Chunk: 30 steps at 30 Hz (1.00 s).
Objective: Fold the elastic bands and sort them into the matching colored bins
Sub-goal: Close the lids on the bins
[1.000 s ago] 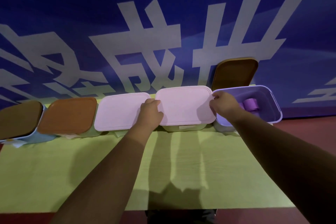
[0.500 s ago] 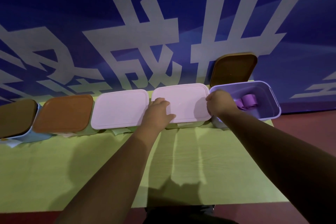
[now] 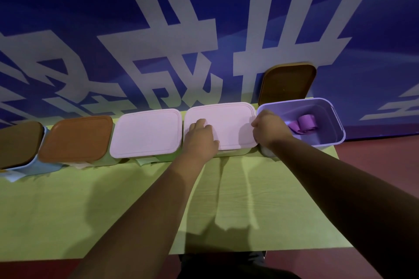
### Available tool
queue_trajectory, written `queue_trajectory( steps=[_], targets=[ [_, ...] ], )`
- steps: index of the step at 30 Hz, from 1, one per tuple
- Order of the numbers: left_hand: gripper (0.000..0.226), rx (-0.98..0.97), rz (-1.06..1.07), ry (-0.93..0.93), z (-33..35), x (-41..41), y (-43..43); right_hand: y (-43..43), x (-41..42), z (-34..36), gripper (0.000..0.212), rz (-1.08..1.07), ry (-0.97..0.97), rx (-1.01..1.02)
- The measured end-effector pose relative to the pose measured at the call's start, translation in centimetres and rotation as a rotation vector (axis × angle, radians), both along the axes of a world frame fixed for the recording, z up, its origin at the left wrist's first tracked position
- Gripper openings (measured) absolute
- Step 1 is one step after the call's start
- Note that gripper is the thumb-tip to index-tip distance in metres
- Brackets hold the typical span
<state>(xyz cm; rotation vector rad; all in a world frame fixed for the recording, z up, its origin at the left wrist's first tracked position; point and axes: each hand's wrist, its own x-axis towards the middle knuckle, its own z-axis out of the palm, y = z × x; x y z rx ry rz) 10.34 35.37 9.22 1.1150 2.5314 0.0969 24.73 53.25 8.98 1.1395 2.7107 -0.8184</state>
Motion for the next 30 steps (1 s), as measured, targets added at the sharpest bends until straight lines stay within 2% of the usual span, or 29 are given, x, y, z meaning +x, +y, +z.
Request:
queue_trajectory(
  steps=[3,8,14,20,24,28,30],
  targets=[
    [0.057,0.025,-0.082,-0.078,-0.2,0.6,0.4,0.1,0.4,0.5,0.03,0.196,-0.188,0.112],
    [0.053,-0.001,-0.011,-0.068,-0.1,1.6,1.2,0.5,0.6,0.4,0.032,0.043,-0.031,0.023],
    [0.054,-0.046,0.022,-0.051,0.5,2.4,2.5,1.8,1.3,0.8,0.03,0.112,-0.031,0.026],
    [0.052,0.014,0.026,-0.022,1.0,3.9,4.8,6.9,2.1,2.5,0.029,-0.057,0.189,0.007],
    [0.052,0.084,0.014,-0.062,1.6,4.7,7.1,10.9,2.2,4.8,0.05,-0.156,0.301,-0.049],
    [0.055,0.117,0.003,-0.109,2.8,5.1,9.1,14.4,1.4,6.2,0.069,-0.083,0.269,-0.026],
    [0.054,0.135,0.012,-0.139,3.3,4.9,9.7,15.5,1.0,6.2,0.071,-0.074,0.253,-0.044]
  ],
)
